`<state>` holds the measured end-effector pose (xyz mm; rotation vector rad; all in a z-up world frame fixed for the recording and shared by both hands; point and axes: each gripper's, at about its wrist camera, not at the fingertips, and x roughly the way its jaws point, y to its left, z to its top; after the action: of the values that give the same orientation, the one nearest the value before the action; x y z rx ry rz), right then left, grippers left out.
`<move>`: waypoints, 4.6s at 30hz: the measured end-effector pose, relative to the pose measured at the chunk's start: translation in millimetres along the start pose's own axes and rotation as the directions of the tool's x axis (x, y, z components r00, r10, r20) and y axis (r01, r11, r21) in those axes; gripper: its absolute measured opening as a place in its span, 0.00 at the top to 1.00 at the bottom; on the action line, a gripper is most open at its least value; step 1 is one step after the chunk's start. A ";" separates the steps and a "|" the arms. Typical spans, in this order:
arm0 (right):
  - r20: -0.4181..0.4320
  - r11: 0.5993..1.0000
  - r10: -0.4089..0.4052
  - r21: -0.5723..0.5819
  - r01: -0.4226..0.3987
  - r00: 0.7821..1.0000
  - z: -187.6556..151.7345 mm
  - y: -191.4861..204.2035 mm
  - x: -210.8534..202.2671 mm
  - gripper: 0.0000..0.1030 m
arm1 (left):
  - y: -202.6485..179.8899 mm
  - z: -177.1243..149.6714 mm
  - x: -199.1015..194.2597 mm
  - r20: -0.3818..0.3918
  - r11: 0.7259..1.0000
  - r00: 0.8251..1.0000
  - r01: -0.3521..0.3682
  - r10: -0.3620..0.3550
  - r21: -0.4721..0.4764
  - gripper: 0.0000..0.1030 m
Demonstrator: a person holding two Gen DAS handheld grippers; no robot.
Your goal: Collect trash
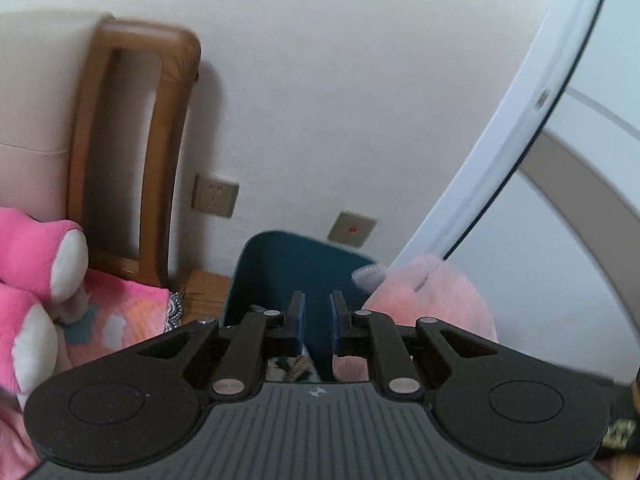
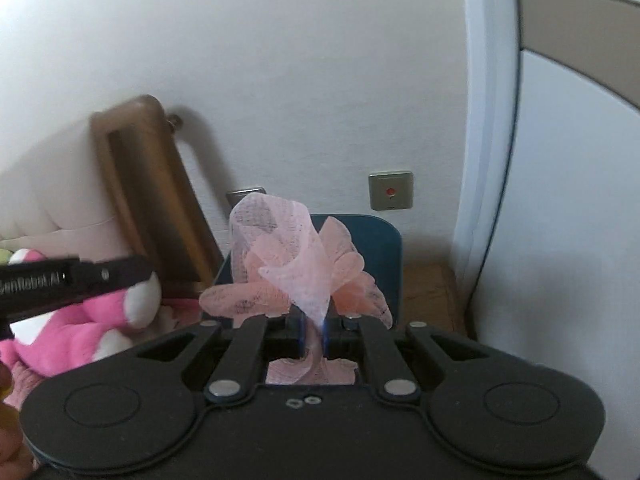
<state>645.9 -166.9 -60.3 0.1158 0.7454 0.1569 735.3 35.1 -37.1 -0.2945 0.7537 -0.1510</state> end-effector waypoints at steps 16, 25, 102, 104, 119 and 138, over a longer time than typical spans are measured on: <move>0.015 1.000 -0.007 0.002 0.007 1.000 -41.9 -30.5 -22.2 0.93 | 45.6 -113.1 32.3 -0.202 0.996 0.978 -0.029 0.046 0.084 0.88; -0.111 1.000 -0.009 -0.015 0.008 0.994 -157.3 -74.5 -26.4 0.93 | 52.5 -242.8 71.3 -0.381 0.994 0.919 -0.080 0.101 0.070 0.56; -0.206 0.997 0.047 0.064 -0.035 0.977 -273.4 -113.5 17.3 0.94 | 18.3 -309.8 124.0 -0.403 0.982 0.899 -0.118 0.170 0.150 0.84; -0.173 0.998 0.062 0.037 -0.057 0.983 -239.7 -102.7 -5.4 0.94 | 7.4 -274.6 96.5 -0.383 0.982 0.910 -0.103 0.156 0.156 0.84; 0.103 0.992 0.097 -0.089 -0.088 0.990 -48.8 -43.5 -85.0 0.94 | -51.4 -83.0 -10.5 -0.166 0.977 0.981 -0.064 0.099 0.202 0.84; -0.020 0.989 -0.056 -0.137 0.053 0.998 7.1 -3.0 48.2 0.94 | -32.2 3.0 112.4 -0.258 0.976 0.963 -0.016 0.073 0.216 0.84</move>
<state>686.0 -161.4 -87.7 -0.0365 0.7590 0.1566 817.4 -21.7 -98.0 -0.0530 1.0004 -0.2297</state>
